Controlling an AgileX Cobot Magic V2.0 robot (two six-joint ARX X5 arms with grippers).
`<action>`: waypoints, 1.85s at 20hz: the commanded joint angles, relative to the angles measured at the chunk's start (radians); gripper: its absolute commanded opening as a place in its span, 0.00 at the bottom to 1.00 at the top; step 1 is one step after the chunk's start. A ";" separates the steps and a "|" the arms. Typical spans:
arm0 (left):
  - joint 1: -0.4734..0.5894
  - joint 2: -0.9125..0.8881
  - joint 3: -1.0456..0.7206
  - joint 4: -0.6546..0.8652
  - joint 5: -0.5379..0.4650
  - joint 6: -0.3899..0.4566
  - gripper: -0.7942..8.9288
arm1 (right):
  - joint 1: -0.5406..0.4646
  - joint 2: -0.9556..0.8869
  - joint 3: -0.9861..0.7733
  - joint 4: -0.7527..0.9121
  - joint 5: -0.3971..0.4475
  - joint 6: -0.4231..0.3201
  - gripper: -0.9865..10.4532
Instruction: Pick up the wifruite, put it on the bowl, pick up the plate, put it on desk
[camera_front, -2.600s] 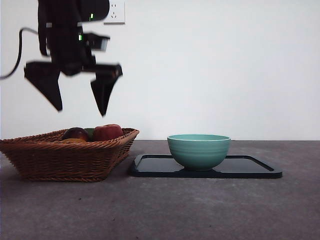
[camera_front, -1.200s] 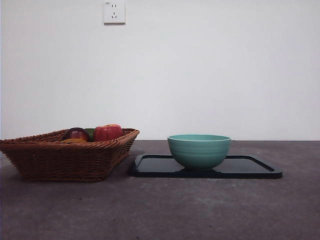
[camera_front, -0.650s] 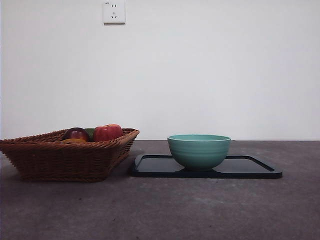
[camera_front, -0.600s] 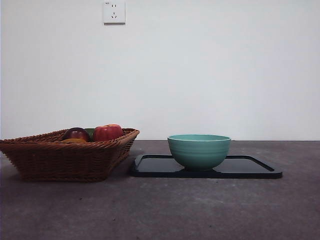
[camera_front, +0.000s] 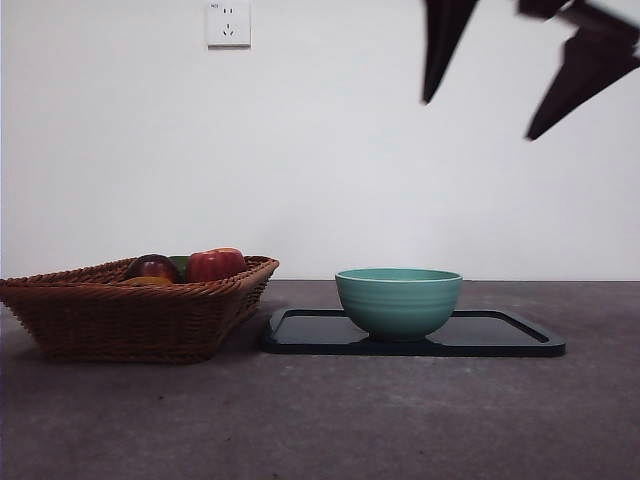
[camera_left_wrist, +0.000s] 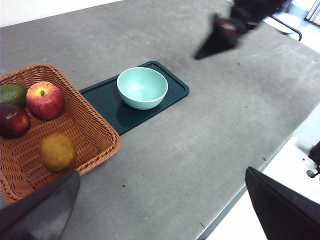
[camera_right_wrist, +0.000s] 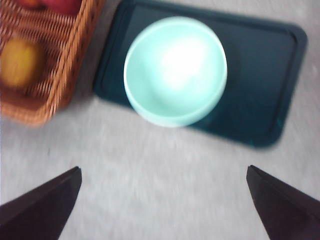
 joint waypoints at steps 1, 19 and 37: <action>-0.008 0.004 0.009 0.013 0.002 0.009 0.63 | -0.011 0.135 0.104 0.006 0.002 0.006 0.59; -0.008 0.004 0.009 0.012 0.002 0.009 0.63 | -0.130 0.629 0.309 -0.009 -0.002 -0.024 0.42; -0.008 0.004 0.009 -0.057 0.001 0.008 0.63 | -0.115 0.464 0.325 -0.124 -0.011 -0.074 0.10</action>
